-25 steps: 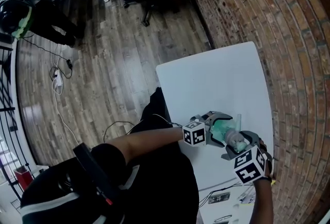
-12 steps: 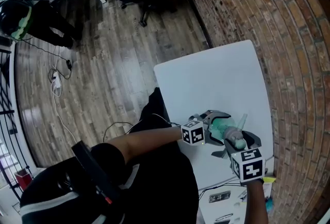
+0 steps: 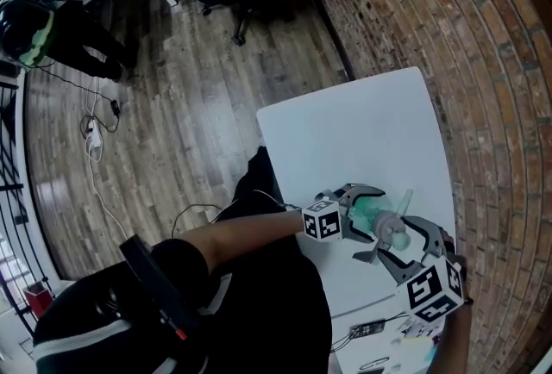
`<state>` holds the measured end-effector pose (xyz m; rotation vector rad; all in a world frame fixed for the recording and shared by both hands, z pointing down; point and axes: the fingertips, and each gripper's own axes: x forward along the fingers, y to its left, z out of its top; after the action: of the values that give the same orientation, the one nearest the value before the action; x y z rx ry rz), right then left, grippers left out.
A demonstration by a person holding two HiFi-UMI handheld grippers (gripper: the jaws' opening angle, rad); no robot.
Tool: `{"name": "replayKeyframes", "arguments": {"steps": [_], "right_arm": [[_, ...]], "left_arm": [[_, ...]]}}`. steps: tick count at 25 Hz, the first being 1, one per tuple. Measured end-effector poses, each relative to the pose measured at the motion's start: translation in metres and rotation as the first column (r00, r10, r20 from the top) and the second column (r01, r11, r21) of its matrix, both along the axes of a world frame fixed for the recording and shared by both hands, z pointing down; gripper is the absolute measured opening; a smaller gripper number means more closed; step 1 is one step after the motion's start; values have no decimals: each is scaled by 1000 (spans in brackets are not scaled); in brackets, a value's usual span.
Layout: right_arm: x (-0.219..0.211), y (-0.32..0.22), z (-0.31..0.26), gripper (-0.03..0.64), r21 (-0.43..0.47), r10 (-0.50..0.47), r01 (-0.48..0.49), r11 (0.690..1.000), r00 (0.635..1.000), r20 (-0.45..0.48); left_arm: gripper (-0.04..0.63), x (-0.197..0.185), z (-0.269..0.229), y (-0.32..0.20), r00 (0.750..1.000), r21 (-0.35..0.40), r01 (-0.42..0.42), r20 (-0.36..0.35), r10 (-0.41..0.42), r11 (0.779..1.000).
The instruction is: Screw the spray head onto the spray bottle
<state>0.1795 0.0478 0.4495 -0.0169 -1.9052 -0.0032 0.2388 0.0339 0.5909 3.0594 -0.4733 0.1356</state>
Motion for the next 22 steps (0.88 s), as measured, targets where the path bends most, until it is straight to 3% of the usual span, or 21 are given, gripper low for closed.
{"name": "replayKeyframes", "arguments": {"steps": [3, 7, 11, 14, 18, 22], "right_arm": [[7, 10, 2, 282, 5, -244, 245, 969, 965, -96], [19, 6, 14, 282, 32, -405, 421, 906, 889, -212], [27, 6, 26, 282, 22, -510, 538, 843, 810, -291], [34, 7, 35, 282, 19, -587, 634, 773, 727, -356], [29, 3, 43, 284, 73, -636, 709, 702, 669, -385], [28, 6, 54, 282, 65, -677, 765, 641, 604, -421]], "left_arm": [[505, 0, 0, -1, 1000, -3, -1, 0, 1, 1000], [505, 0, 0, -1, 1000, -4, -1, -1, 1, 1000], [505, 0, -1, -1, 1000, -5, -2, -3, 2, 1000], [506, 0, -1, -1, 1000, -6, -2, -5, 2, 1000], [506, 0, 0, -1, 1000, -7, -3, -7, 3, 1000], [508, 0, 0, 0, 1000, -9, -6, -8, 6, 1000]]}}
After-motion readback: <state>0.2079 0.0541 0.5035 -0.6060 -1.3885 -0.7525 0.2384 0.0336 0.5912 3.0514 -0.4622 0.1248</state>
